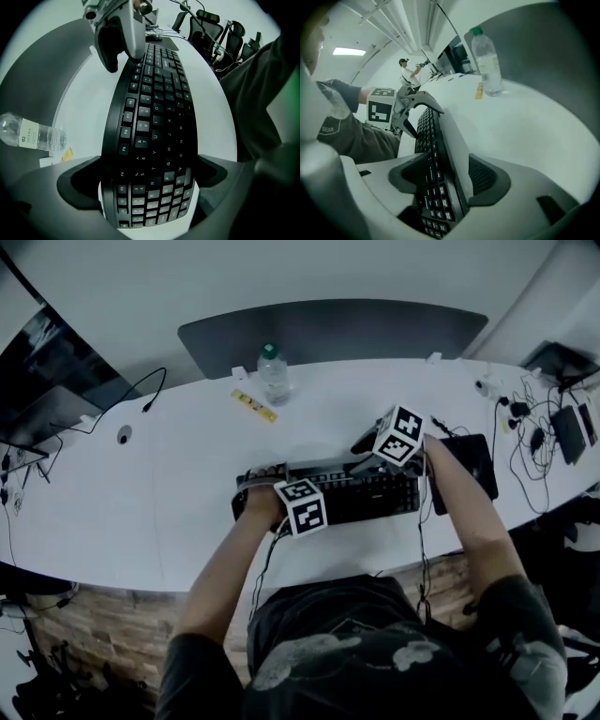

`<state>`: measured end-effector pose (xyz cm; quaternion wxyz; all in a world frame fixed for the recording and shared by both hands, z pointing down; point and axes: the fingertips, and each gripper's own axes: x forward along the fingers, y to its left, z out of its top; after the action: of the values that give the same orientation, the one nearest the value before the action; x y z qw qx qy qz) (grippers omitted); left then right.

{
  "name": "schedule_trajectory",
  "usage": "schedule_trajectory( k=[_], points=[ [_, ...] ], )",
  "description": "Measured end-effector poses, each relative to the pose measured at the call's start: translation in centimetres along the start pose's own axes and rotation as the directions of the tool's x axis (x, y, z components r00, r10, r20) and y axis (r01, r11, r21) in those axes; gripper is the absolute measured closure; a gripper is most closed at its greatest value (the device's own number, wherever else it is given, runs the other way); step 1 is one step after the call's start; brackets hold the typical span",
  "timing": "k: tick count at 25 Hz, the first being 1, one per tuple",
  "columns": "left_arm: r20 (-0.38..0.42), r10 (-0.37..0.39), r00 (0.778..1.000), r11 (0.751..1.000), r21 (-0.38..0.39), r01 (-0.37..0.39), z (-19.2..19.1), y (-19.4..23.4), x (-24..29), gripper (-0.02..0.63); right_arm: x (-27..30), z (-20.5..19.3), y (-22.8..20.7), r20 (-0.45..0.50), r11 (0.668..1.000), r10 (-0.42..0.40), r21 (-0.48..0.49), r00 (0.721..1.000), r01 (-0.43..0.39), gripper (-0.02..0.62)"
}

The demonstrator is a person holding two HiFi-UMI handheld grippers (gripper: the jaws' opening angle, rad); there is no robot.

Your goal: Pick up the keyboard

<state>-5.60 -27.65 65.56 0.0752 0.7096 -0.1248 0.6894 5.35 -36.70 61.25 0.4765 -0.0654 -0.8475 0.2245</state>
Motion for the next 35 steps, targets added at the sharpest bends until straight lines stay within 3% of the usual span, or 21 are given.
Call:
schedule_trajectory(
  k=[3, 8, 14, 17, 20, 23, 29, 35],
  points=[
    [0.0, 0.014, 1.0, 1.0, -0.001, -0.014, 0.1, -0.1, -0.1, 0.02, 1.6, -0.1, 0.9, -0.096, 0.99, 0.139, 0.013, 0.986, -0.139, 0.314],
    [0.001, 0.027, 1.0, 1.0, 0.0, -0.027, 0.0, 0.0, -0.2, 0.02, 4.1, -1.0, 2.3, -0.239, 0.955, 0.294, 0.021, 0.925, -0.297, 0.319],
    [0.012, 0.064, 0.998, 0.998, 0.0, -0.064, 0.1, 0.0, -0.4, 0.02, 5.5, -1.6, 3.9, -0.332, 0.89, 0.45, 0.086, 0.829, -0.448, 0.372],
    [0.02, 0.089, 0.996, 0.996, -0.001, -0.089, 0.1, -0.1, -0.6, 0.02, 5.3, -1.9, 5.1, -0.35, 0.844, 0.53, 0.125, 0.772, -0.522, 0.445],
    [0.035, 0.113, 0.993, 0.994, 0.006, -0.114, 0.2, -0.1, -0.8, 0.02, 4.9, -1.9, 5.8, -0.348, 0.817, 0.571, 0.155, 0.743, -0.555, 0.494],
    [0.053, 0.142, 0.988, 0.989, 0.02, -0.143, 0.2, -0.4, -1.2, 0.02, 4.7, -2.0, 6.4, -0.324, 0.806, 0.591, 0.19, 0.739, -0.561, 0.514],
    [0.066, 0.189, 0.98, 0.981, 0.018, -0.191, 0.4, -0.8, -2.1, 0.02, 4.1, -2.3, 7.3, -0.263, 0.811, 0.585, 0.182, 0.767, -0.556, 0.531],
    [0.154, 0.276, 0.949, 0.959, -0.113, -0.26, 1.3, 0.3, -5.4, 0.02, 3.2, -2.7, 8.4, -0.174, 0.818, 0.573, 0.179, 0.801, -0.547, 0.531]
  ],
)
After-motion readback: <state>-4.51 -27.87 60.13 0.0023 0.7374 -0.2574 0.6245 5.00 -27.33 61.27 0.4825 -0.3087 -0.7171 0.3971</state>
